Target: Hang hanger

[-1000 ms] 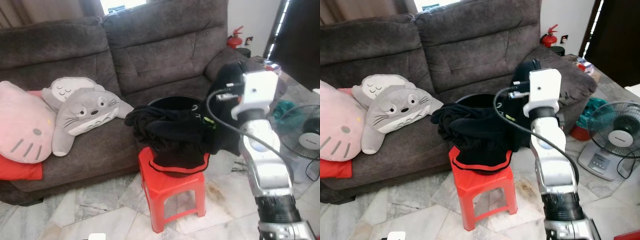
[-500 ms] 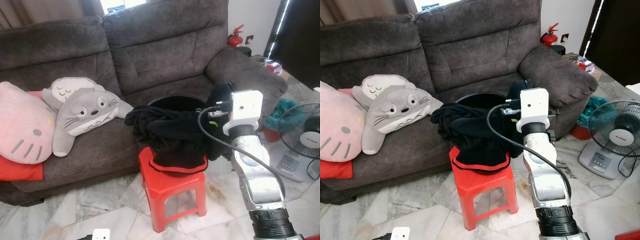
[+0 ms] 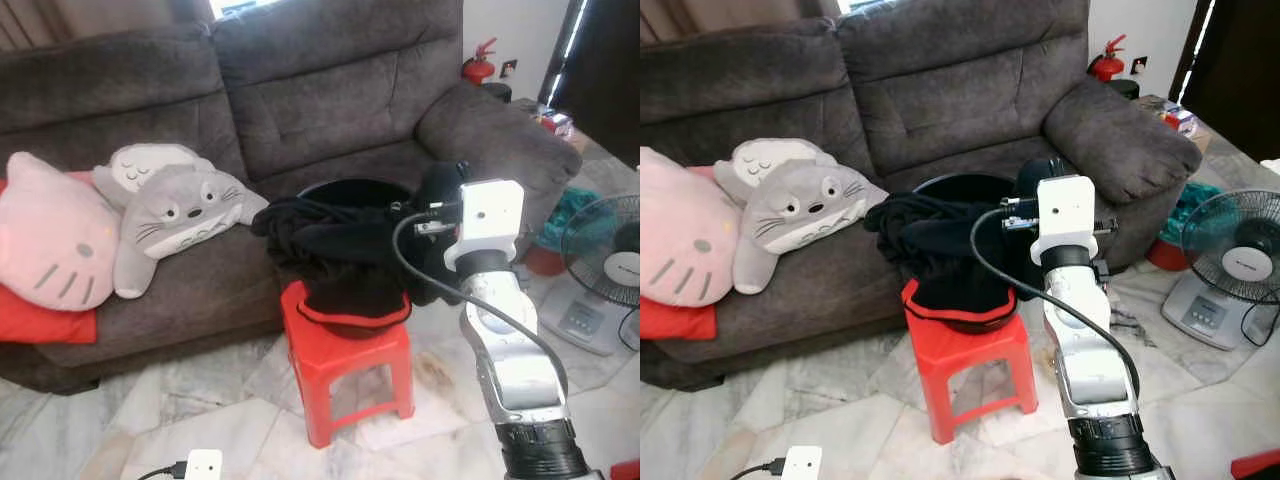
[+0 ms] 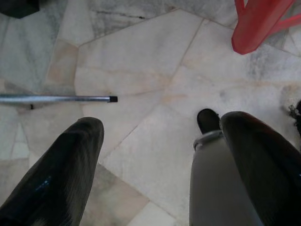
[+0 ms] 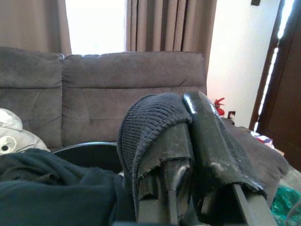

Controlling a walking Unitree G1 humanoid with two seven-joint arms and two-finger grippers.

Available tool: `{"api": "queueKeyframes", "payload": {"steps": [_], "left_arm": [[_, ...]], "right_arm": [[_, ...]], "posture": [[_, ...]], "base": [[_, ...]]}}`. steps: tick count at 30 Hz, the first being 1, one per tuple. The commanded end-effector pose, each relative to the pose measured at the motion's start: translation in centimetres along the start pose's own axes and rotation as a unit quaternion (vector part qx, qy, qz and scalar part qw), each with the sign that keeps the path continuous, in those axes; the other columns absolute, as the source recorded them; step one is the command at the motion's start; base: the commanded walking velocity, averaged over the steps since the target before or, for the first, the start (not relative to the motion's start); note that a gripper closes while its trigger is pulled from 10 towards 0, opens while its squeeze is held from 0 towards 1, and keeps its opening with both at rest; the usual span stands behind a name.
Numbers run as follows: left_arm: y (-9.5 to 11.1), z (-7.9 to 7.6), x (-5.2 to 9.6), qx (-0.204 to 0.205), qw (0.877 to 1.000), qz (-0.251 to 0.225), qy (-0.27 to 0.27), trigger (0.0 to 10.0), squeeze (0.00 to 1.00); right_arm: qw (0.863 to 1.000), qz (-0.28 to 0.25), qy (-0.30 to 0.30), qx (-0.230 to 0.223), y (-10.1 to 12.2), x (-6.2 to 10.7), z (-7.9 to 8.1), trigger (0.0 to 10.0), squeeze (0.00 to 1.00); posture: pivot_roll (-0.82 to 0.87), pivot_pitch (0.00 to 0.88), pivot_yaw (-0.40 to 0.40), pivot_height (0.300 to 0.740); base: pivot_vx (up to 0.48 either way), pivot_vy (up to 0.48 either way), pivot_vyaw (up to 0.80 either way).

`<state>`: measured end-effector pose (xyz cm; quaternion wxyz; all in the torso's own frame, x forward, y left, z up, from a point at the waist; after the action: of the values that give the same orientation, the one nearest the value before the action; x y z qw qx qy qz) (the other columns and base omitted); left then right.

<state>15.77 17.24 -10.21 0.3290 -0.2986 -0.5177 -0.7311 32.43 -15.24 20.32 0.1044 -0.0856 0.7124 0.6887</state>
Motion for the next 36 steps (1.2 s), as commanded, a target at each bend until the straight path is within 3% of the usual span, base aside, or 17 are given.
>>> {"api": "queueKeyframes", "payload": {"steps": [1,26,36], "left_arm": [[-0.5,0.6,0.0,-0.008,1.0,0.008,0.005,10.0,0.0],[-2.0,1.3,0.2,-0.016,0.999,0.034,-0.003,10.0,0.0],[-2.6,1.6,0.3,-0.017,0.999,0.045,-0.004,10.0,0.0]], "right_arm": [[1.0,-0.013,0.008,-0.002,0.7,0.2,0.6,10.0,0.0],[1.0,-0.027,0.001,0.011,1.2,0.1,0.6,10.0,0.0],[0.999,-0.038,0.018,0.027,1.4,0.1,1.4,10.0,0.0]], "posture": [[-0.3,0.0,0.166,0.74],[-0.31,0.0,0.189,0.74],[-0.3,0.0,0.185,0.74]], "base": [[-0.251,0.0,0.0],[-0.331,0.0,0.0],[-0.337,0.0,0.0]]}}
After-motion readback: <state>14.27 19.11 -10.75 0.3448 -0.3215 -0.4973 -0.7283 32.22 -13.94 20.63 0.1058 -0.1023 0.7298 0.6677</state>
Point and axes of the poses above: a point about 5 cm out from each wrist's last joint towards the gripper, its own x axis pointing back from the gripper into the wrist, its own y axis along the axis of the wrist's last joint, z = x × y, the point moved 1 cm from there along -x, pointing out of the wrist towards the gripper, and after that the axes turned 12 degrees about -x, right-handed, at the moved point
